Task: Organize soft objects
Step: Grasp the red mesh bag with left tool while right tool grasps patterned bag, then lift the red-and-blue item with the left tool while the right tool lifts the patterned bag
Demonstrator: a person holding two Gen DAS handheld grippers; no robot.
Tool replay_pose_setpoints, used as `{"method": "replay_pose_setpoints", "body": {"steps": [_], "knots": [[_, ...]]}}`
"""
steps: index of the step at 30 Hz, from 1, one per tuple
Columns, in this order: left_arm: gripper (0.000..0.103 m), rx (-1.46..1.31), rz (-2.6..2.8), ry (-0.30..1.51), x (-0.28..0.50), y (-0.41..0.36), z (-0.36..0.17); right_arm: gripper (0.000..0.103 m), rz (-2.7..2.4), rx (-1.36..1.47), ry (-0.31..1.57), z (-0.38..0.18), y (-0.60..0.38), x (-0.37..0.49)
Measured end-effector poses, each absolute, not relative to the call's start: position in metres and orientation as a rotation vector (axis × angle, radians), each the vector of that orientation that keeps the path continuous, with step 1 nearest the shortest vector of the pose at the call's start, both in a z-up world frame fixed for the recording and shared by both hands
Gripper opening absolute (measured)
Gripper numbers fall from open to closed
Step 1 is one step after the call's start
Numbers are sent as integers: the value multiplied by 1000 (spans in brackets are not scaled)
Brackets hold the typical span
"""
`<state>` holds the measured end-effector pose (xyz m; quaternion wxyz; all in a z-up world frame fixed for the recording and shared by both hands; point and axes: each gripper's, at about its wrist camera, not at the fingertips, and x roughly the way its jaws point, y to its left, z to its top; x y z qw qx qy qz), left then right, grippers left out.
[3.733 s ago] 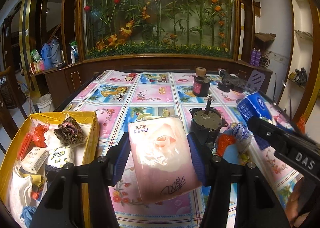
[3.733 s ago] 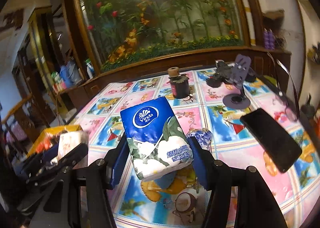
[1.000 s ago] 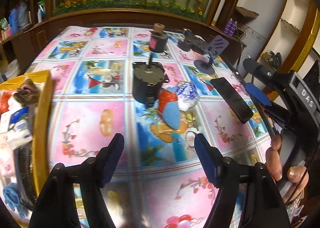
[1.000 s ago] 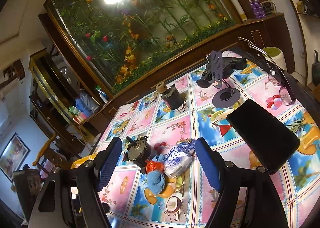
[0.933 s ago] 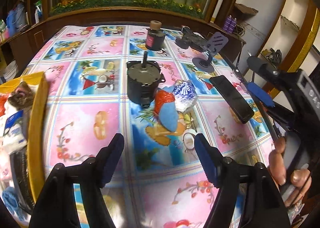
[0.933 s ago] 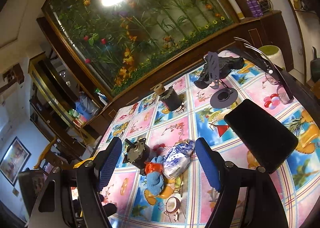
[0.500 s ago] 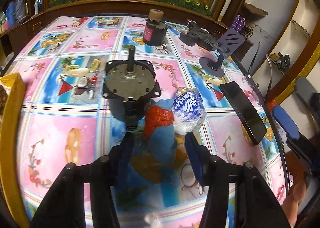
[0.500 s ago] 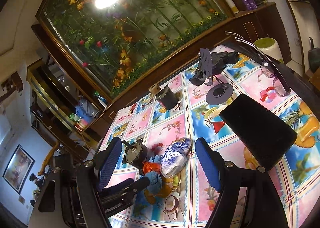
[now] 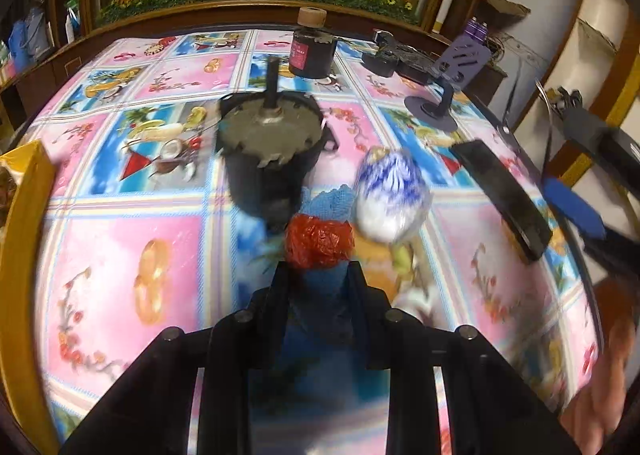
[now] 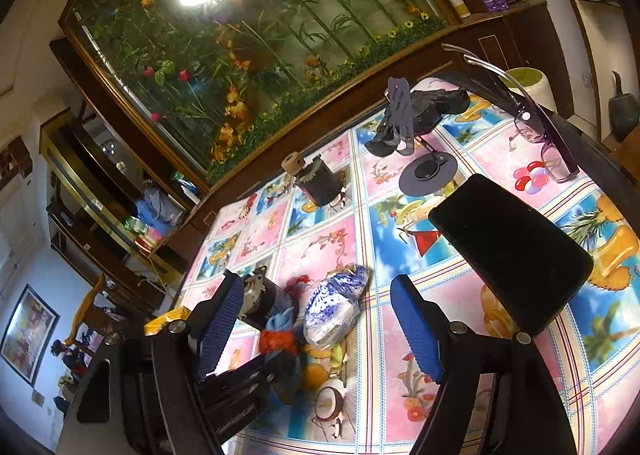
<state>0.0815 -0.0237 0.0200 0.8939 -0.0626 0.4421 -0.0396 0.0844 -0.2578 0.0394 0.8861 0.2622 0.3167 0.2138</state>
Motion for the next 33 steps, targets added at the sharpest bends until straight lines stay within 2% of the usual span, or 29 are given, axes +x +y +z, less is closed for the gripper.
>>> {"method": "replay_pose_setpoints", "body": {"steps": [4, 9, 18, 19, 20, 21, 27, 32, 33], "knots": [[26, -95, -25, 881, 52, 1, 22, 80, 429, 447, 712, 32, -238, 90], [26, -151, 39, 845, 50, 36, 20, 80, 390, 330, 781, 15, -211, 102], [28, -136, 37, 847, 54, 37, 15, 79, 274, 218, 870, -3, -171, 139], [28, -141, 37, 850, 55, 38, 14, 78, 271, 199, 872, -4, -166, 141], [29, -143, 36, 852, 55, 38, 14, 66, 270, 170, 883, -7, -160, 144], [30, -142, 37, 853, 55, 37, 14, 46, 286, 151, 897, -10, -156, 145], [47, -176, 55, 869, 58, 44, 12, 44, 274, 137, 851, 1, -165, 130], [47, -161, 71, 877, 67, 43, 11, 44, 303, 164, 820, 12, -168, 117], [36, -147, 71, 877, 68, 40, 11, 44, 311, 165, 814, 14, -166, 115]]}}
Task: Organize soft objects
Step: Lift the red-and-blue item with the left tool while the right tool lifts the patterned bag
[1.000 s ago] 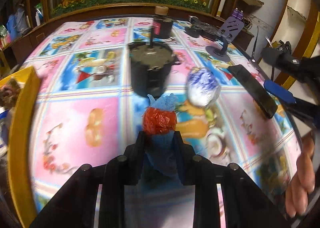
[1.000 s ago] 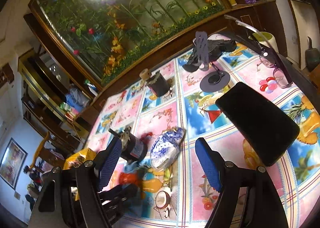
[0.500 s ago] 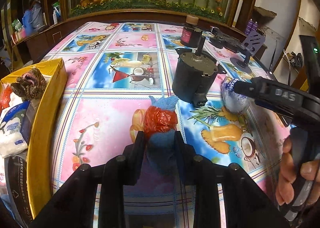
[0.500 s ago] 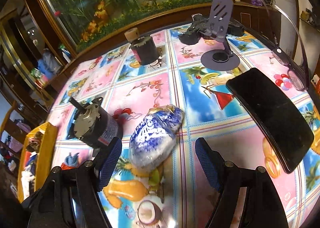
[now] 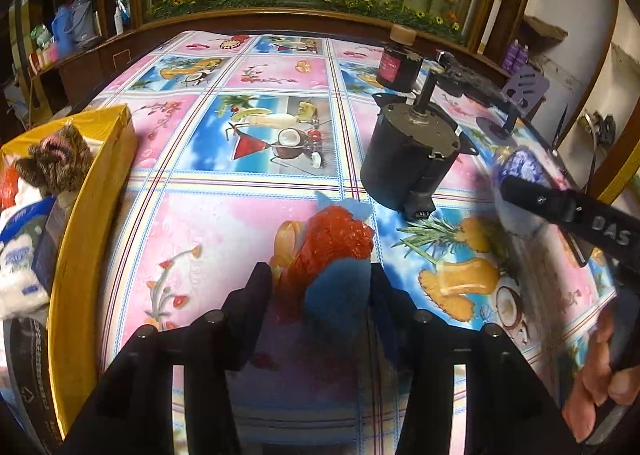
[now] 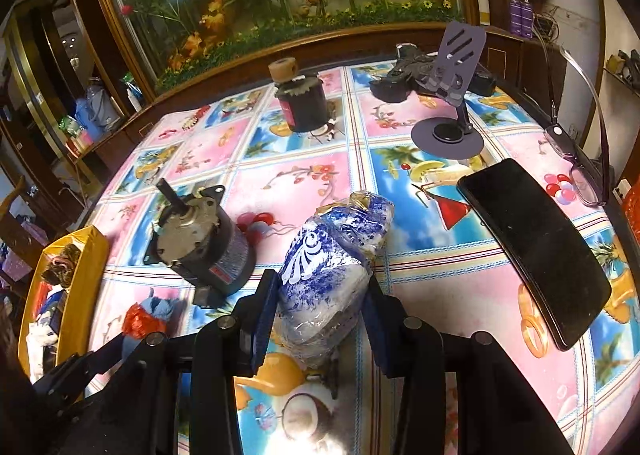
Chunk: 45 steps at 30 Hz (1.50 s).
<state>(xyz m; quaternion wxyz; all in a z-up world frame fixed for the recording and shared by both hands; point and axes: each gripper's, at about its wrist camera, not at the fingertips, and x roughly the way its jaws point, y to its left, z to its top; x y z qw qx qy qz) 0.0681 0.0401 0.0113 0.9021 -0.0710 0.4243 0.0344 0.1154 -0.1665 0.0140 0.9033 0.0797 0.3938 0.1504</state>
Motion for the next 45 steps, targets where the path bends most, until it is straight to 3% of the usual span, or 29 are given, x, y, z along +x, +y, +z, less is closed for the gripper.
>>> {"method": "replay_pose_setpoints", "body": {"steps": [1, 20, 45], "knots": [[30, -138, 67, 876, 69, 38, 11, 44, 322, 162, 811, 16, -165, 113], [30, -73, 147, 603, 37, 38, 54, 44, 526, 63, 561, 52, -135, 54], [31, 2, 186, 554, 30, 30, 61, 44, 551, 15, 513, 52, -125, 44]]}}
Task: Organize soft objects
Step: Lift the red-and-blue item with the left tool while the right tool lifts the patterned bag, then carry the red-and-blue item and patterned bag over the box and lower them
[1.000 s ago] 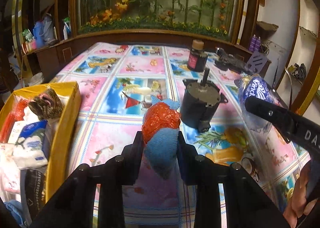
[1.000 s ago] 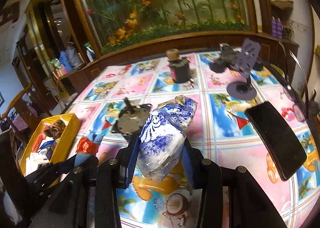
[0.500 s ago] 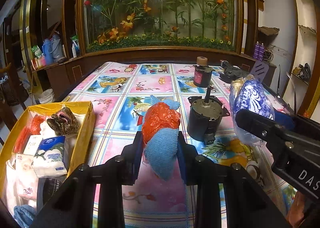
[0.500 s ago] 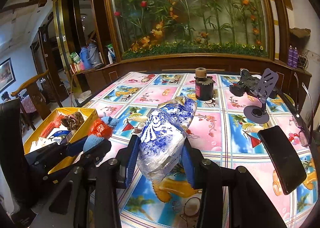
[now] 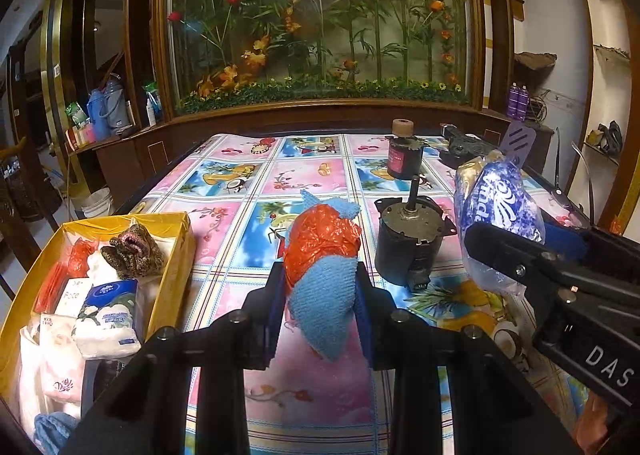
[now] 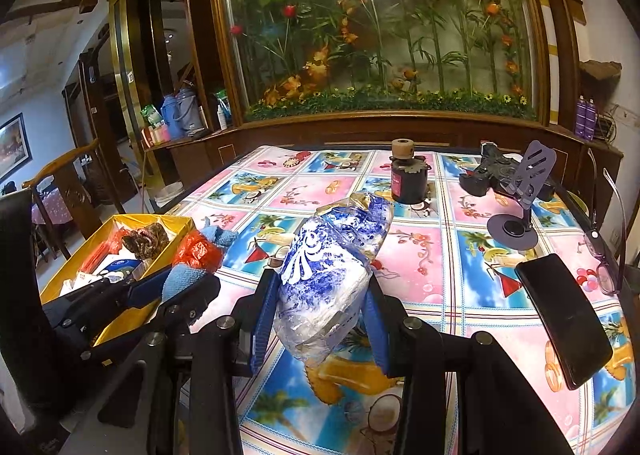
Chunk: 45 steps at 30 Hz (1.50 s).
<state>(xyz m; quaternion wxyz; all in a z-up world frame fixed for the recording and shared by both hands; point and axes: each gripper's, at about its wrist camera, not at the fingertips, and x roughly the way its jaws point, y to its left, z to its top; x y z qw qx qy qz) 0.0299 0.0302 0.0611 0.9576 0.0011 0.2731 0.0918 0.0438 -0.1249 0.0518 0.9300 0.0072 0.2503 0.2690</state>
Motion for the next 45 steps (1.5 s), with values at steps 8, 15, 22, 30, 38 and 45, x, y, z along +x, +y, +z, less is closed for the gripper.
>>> {"method": "replay_pose_setpoints", "body": {"steps": [8, 15, 22, 30, 38, 45], "knots": [[31, 8, 190, 551, 29, 29, 62, 44, 553, 14, 512, 52, -124, 43], [31, 9, 191, 547, 29, 29, 62, 44, 556, 15, 504, 54, -123, 42], [31, 6, 193, 535, 28, 30, 64, 44, 553, 28, 482, 58, -126, 39], [31, -15, 208, 486, 21, 35, 76, 44, 524, 36, 447, 59, -124, 33], [31, -74, 235, 429, -4, 57, 94, 45, 505, 97, 404, 65, -116, 27], [31, -139, 242, 443, -39, 98, 110, 45, 607, 56, 424, 65, -72, 13]]}}
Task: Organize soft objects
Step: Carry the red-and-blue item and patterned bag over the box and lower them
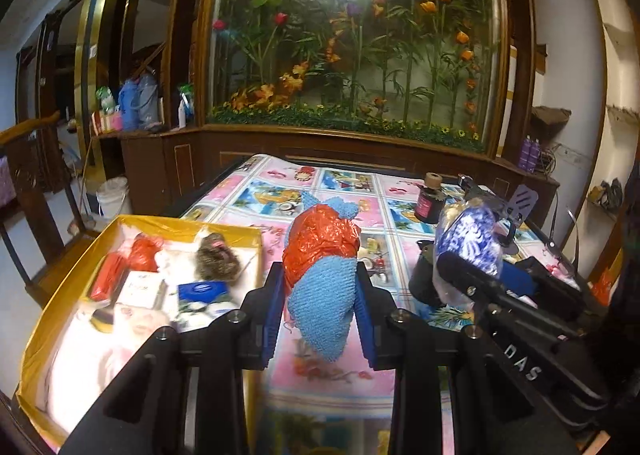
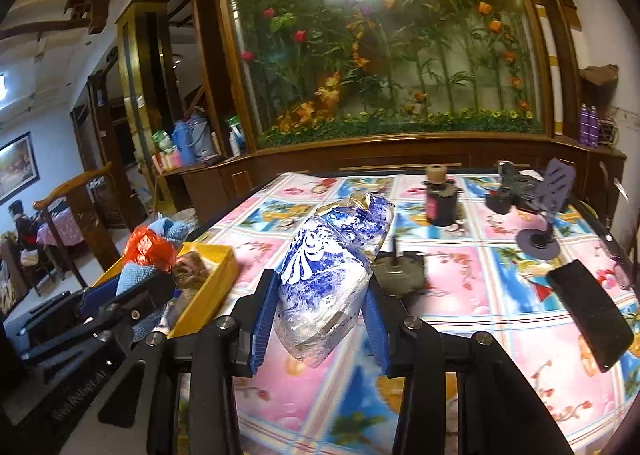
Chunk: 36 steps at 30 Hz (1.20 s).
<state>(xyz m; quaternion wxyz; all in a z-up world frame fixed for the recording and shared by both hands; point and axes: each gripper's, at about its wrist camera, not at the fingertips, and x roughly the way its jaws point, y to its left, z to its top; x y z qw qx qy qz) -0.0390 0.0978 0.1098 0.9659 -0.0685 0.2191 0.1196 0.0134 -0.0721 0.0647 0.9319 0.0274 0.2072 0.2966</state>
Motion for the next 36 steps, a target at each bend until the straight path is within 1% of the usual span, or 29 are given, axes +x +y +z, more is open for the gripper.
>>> {"method": "replay_pose_setpoints", "body": {"steps": [6, 12, 16, 26, 36], "knots": [[31, -182, 311, 435, -81, 154, 120, 45, 737, 24, 460, 64, -24, -6], [31, -277, 440, 487, -109, 225, 102, 45, 865, -18, 525, 60, 26, -21], [31, -310, 488, 525, -116, 254, 88, 45, 961, -65, 606, 54, 64, -27], [31, -360, 427, 613, -114, 275, 56, 45, 975, -150, 697, 49, 139, -22], [31, -403, 410, 614, -115, 278, 45, 47, 937, -202, 779, 31, 185, -1]]}}
